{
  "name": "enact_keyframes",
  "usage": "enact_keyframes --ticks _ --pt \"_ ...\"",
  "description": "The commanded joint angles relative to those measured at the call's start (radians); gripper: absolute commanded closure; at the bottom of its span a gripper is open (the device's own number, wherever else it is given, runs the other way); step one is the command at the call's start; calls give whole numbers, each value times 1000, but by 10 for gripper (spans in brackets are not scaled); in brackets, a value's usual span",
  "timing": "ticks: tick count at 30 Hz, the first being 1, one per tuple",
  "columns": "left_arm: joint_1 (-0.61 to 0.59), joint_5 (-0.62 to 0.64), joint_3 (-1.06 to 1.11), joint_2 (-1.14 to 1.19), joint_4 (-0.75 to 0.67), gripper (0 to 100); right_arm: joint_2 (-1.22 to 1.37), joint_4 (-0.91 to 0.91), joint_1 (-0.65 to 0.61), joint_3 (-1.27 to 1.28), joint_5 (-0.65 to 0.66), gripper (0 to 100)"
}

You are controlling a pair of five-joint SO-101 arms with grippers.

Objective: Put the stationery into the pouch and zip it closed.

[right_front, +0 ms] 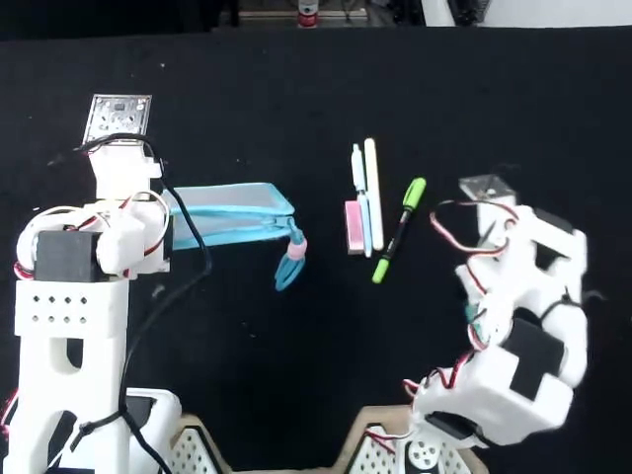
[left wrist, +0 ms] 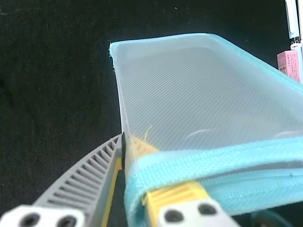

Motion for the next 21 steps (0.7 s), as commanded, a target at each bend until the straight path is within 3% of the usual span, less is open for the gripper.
enact_keyframes --ticks 1,5,11,15,21 --pt "4 9 13 2 -5 970 -160 83 78 -45 12 988" --pt "4 9 13 2 -5 970 -377 207 71 -8 54 988" --pt "4 9 13 2 -5 970 -742 381 -95 10 -15 988" --pt "4 9 13 2 -5 970 -1018 434 -302 4 -155 988" --pt "4 9 13 2 -5 970 -1291 344 -749 -131 -508 987"
